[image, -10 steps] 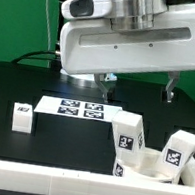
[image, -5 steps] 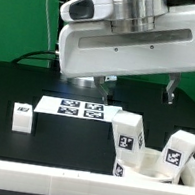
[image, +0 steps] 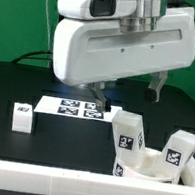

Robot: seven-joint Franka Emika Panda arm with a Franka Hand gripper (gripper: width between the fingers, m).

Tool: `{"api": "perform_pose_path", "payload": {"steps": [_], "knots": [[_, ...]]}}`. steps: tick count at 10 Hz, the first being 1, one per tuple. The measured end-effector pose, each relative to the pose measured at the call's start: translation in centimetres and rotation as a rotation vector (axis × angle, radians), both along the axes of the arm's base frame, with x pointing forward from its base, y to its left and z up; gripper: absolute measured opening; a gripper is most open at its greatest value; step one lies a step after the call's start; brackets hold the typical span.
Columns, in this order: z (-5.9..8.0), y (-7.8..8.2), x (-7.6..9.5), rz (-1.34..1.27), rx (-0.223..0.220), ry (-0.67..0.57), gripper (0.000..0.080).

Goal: Assemble stool

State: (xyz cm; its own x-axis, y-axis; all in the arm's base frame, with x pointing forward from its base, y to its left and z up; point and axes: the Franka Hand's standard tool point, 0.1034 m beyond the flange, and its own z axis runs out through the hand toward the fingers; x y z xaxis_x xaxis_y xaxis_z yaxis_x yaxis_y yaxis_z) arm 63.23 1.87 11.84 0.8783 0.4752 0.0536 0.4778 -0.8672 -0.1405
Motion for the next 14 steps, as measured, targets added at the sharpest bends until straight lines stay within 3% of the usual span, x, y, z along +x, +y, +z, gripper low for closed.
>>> {"api": "perform_pose_path", "payload": {"steps": [7, 13, 14], "knots": [[-1.5, 0.5, -0.2, 0.582, -0.052, -0.044, 0.0649], [-3.0, 1.6, -0.3, 0.569, -0.042, -0.025, 0.0649], [-3.0, 1.5, -0.3, 0.568, -0.042, -0.025, 0.0525]]}}
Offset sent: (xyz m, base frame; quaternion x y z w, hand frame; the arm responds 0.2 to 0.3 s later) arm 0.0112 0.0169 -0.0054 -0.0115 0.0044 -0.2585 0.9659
